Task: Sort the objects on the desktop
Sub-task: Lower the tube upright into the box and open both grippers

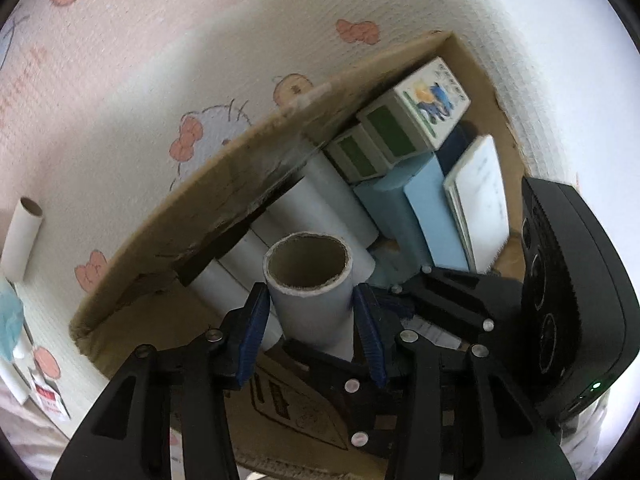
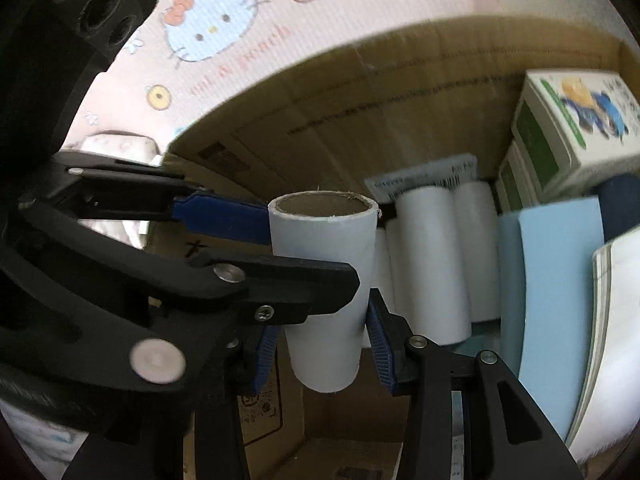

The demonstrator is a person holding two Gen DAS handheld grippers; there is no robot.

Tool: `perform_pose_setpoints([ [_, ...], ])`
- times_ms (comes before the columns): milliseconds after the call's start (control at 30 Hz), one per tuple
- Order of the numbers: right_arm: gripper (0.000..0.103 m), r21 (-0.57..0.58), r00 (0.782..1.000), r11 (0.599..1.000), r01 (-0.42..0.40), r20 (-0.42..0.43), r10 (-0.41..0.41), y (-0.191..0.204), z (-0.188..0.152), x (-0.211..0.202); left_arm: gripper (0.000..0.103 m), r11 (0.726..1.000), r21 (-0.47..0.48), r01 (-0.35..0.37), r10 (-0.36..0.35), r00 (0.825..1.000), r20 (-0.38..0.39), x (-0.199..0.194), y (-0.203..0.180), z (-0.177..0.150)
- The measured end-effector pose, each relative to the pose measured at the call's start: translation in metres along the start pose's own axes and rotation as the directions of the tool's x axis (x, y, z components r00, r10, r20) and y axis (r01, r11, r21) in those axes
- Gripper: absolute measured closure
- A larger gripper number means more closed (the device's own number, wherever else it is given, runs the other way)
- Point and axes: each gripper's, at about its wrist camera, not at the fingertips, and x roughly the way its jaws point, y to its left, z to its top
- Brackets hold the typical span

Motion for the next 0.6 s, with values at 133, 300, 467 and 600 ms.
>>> perform_pose_setpoints([
  [133, 0.064, 0.041, 1.000, 0.999, -0.010, -0.020, 0.010, -0.009, -0.004, 0.000, 0.056, 0.999, -0.052, 0.009, -0.009, 1.000, -0.004, 0.007, 0.002, 0.003],
  [300, 0.063, 0.064, 0.999, 0.998, -0.005, -0.032, 0.007, -0.018, -0.014, -0.001, 0.056, 0.996, -0.084, 0.003, -0.005, 1.000, -0.018, 0.017, 0.001, 0.007],
  [467, 0.063, -0.020, 0.976, 0.976, 0.218, 0.028, -0.217, -0.009, -0.025, -0.019, 0.057, 0.982, -0.182, -0.053, 0.049, 0.998, -0.029, 0.028, 0.014, 0.016],
  [600, 0.063, -0.029, 0.973, 0.973, 0.230, 0.036, -0.229, -0.011, -0.036, -0.027, 0.058, 0.959, -0.278, -0.045, 0.035, 0.999, -0.042, 0.031, 0.025, 0.022],
])
